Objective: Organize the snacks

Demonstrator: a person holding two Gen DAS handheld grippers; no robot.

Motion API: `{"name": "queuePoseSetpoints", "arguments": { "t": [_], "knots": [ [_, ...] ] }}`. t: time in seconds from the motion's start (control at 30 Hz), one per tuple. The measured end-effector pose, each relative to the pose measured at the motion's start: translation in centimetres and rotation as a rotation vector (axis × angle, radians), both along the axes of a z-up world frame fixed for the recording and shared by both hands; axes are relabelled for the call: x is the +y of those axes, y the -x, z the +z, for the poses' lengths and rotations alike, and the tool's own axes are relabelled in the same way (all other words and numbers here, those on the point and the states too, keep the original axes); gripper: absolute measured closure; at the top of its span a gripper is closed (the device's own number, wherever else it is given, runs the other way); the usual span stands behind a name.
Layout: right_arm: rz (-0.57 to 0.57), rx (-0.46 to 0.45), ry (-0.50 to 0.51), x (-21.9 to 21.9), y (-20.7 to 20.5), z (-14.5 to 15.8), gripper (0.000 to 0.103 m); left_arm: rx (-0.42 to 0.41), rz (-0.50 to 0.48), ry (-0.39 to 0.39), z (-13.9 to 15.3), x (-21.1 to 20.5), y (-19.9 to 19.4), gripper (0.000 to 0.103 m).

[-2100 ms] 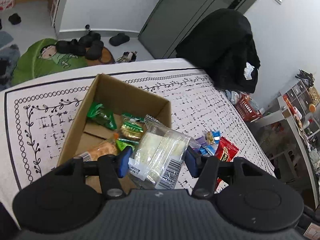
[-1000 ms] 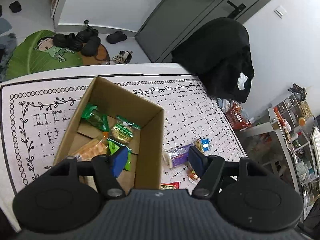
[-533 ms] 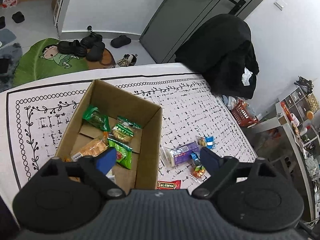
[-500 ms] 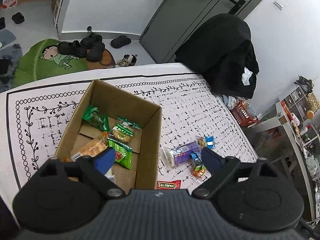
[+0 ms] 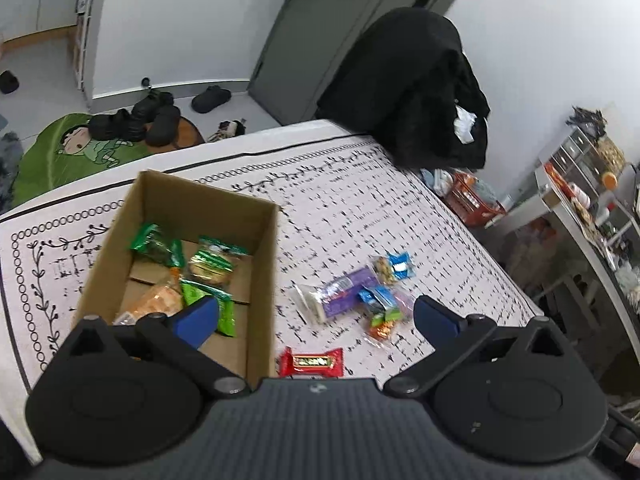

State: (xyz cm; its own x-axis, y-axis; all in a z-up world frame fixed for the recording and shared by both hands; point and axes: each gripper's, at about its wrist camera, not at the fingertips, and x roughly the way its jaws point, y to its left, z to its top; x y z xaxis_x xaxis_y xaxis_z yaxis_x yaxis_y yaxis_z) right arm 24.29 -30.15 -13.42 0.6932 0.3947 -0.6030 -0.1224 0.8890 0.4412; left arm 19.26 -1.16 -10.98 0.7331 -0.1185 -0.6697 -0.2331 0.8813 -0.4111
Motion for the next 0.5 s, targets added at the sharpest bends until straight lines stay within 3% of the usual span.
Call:
{"name": "queuePoseSetpoints", "arguments": {
  "t": [0.5],
  "knots": [
    [-0.035, 0.094, -0.157, -3.2, -1.9, -4.2, 0.004, 0.065, -0.112, -0.117, -1.9, -5.9, -0.9, 0.0]
  ]
}}
